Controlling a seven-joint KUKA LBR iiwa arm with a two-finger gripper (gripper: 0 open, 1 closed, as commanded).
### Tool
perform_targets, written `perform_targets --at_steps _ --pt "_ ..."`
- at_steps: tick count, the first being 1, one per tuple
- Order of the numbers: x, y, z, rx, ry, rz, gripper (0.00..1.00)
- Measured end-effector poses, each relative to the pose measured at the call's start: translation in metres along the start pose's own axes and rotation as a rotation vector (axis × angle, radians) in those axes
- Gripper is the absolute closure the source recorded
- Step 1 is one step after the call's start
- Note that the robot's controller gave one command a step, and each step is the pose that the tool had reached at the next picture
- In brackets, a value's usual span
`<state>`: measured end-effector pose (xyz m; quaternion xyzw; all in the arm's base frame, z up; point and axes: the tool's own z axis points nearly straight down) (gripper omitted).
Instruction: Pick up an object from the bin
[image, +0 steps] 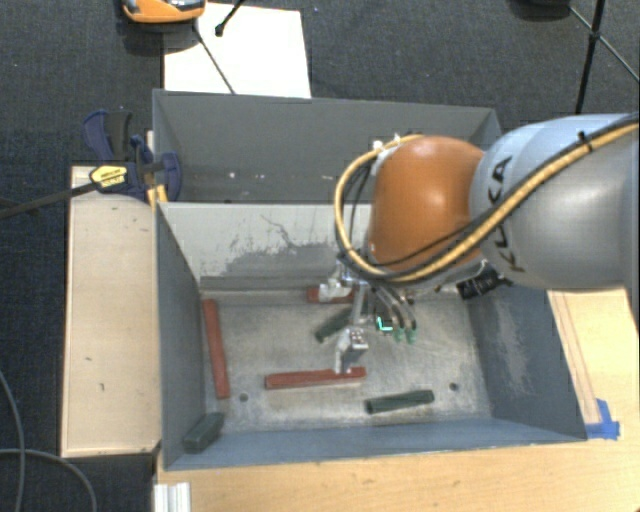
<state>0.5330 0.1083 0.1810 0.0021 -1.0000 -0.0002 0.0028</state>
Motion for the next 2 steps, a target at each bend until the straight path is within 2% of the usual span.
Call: perform_targets --at_steps 1,2 --pt "-0.002 -0.001 -0.004 -0.001 -0.008 0.003 0.00" --pt "0.001 0.019 0.100 -0.001 -0.014 -0.109 1.00"
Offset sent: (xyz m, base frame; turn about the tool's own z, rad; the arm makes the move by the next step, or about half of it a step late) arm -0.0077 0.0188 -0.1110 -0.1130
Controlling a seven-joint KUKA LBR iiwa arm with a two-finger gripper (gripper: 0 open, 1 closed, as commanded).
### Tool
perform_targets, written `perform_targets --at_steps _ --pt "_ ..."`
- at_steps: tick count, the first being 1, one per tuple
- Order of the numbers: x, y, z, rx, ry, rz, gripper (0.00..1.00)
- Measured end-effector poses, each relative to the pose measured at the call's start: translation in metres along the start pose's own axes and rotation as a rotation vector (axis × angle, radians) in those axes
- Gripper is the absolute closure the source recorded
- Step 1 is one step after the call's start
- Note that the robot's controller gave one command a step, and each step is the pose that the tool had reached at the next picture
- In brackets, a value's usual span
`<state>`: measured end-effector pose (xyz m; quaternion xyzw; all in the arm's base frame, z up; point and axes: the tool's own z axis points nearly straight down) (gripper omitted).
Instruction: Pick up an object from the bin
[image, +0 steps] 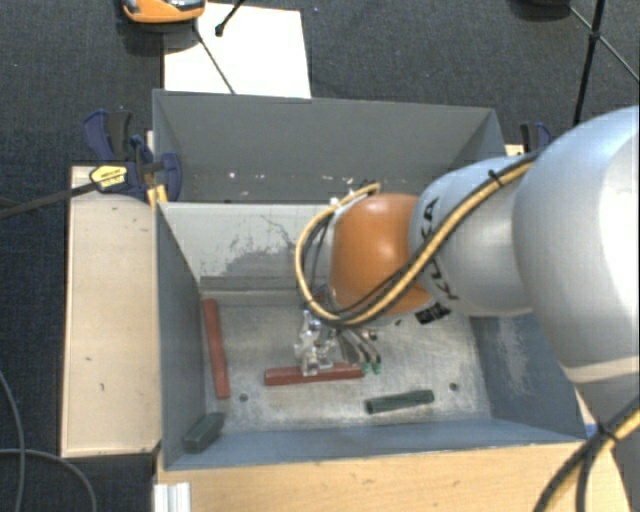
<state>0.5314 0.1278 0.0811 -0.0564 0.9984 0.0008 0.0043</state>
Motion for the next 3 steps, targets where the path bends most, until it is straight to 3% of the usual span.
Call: perform_targets --at_steps 1,2,3 --pt "0.000 0.001 0.005 -0.003 -0.011 0.003 0.00" --pt "0.000 0.000 0.005 -0.003 -0.011 0.004 0.00" --pt "0.012 0.008 0.005 0.000 -0.011 -0.063 0.00"
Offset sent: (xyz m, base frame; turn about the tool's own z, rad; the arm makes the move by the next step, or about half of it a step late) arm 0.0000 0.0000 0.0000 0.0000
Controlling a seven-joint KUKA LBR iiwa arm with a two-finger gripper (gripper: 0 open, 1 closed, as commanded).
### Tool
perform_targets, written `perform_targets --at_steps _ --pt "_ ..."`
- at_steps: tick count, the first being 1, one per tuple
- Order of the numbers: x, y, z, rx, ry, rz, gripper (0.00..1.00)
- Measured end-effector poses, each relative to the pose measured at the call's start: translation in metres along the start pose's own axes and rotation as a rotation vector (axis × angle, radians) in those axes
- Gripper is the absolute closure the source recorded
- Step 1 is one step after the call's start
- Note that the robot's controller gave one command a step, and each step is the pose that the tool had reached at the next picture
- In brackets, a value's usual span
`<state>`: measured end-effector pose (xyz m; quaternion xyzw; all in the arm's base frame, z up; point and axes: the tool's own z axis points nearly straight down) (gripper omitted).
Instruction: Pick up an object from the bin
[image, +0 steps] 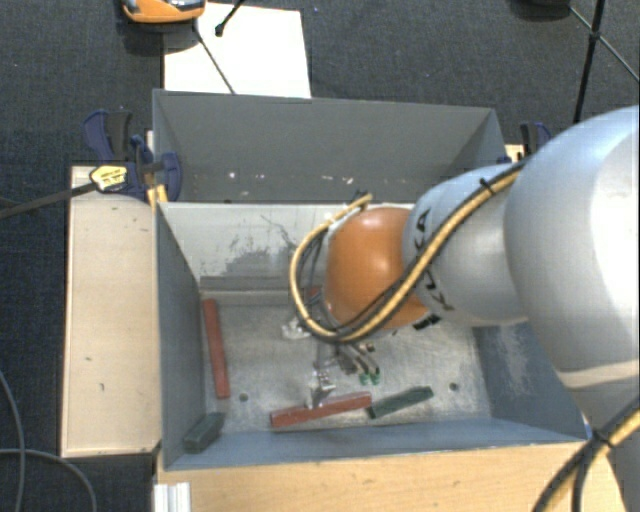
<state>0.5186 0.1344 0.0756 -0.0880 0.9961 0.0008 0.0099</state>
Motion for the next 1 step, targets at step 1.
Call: perform_targets --at_steps 1 --pt "0.0227 0.0065 -0.0018 -0.006 -0.024 -0.234 0.00"
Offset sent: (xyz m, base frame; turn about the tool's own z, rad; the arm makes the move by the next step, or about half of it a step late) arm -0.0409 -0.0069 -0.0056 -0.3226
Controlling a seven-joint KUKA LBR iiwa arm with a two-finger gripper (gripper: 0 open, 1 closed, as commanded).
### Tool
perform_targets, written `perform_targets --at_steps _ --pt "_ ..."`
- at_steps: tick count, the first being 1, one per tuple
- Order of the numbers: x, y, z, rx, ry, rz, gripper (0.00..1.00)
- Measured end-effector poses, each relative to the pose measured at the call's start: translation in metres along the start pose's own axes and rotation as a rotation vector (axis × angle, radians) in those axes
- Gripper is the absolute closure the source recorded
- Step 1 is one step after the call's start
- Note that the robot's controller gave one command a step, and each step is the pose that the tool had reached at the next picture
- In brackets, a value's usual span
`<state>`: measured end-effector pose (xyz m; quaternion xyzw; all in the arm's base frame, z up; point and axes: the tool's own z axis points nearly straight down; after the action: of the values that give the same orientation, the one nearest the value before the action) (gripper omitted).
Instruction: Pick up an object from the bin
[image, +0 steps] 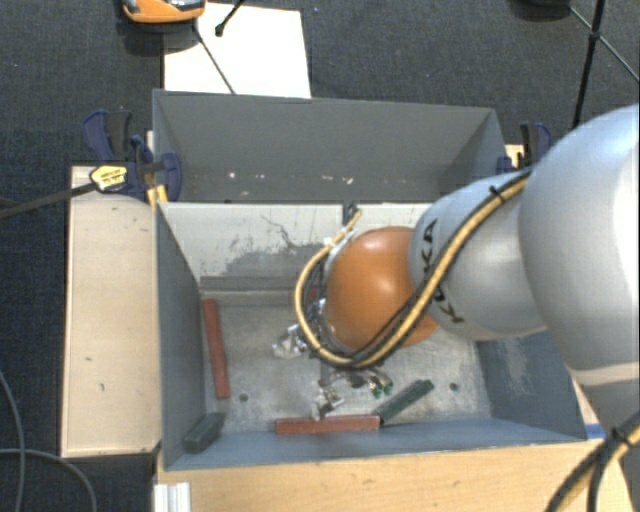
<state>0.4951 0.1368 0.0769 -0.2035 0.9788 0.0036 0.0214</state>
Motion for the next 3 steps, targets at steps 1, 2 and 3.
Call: perform_targets --at_steps 1,2,3 --pt "0.005 -0.001 -0.002 0.003 -0.012 -0.032 0.00" --pt "0.023 -0.030 -0.042 -0.005 0.035 -0.151 0.00" --pt "0.017 -0.061 -0.088 -0.006 0.043 -0.174 0.00"
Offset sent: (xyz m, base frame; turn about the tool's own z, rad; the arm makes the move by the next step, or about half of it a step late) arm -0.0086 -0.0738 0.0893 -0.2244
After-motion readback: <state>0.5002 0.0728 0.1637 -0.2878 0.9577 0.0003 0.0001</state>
